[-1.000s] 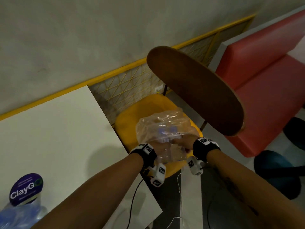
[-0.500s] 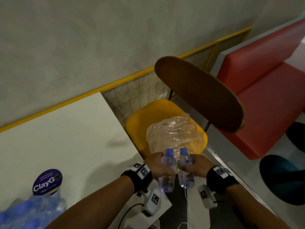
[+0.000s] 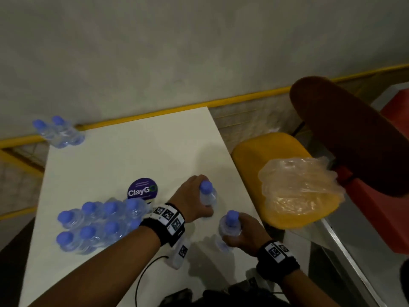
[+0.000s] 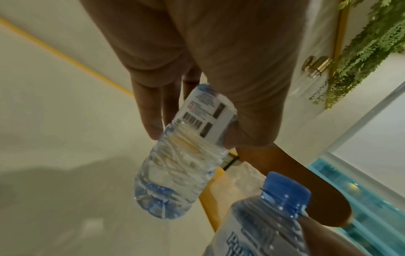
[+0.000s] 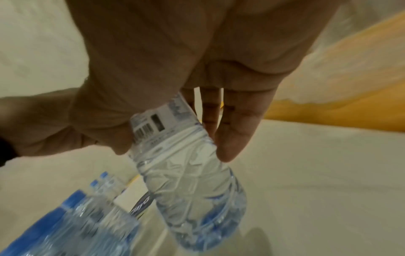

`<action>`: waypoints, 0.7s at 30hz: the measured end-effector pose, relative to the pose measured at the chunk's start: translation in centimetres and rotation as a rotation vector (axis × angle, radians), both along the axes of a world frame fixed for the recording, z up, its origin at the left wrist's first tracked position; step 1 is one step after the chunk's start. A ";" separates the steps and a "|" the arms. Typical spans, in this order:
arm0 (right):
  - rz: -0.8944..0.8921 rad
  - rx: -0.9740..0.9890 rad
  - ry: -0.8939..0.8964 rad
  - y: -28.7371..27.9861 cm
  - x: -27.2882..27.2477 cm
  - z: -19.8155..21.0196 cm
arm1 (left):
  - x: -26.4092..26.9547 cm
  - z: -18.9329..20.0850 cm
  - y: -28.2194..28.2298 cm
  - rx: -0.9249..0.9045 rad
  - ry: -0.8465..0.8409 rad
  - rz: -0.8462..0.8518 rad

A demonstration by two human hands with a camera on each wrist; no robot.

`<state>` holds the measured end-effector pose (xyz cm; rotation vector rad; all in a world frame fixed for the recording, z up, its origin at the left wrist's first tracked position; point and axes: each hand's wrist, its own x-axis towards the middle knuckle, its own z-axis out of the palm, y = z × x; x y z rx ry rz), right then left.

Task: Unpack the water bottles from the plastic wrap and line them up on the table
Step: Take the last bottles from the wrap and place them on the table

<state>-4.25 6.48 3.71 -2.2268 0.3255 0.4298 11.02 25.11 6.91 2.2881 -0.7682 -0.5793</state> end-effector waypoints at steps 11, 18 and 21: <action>0.146 -0.150 -0.035 14.9 7.2 -2.2 | 3.4 -1.8 12.9 0.158 -0.063 0.046; 0.189 -0.208 0.024 18.2 9.5 -3.3 | 4.4 -3.6 14.4 0.383 -0.166 -0.100; 0.171 -0.197 0.055 18.6 9.8 -3.2 | 5.0 -3.8 14.5 0.398 -0.155 -0.133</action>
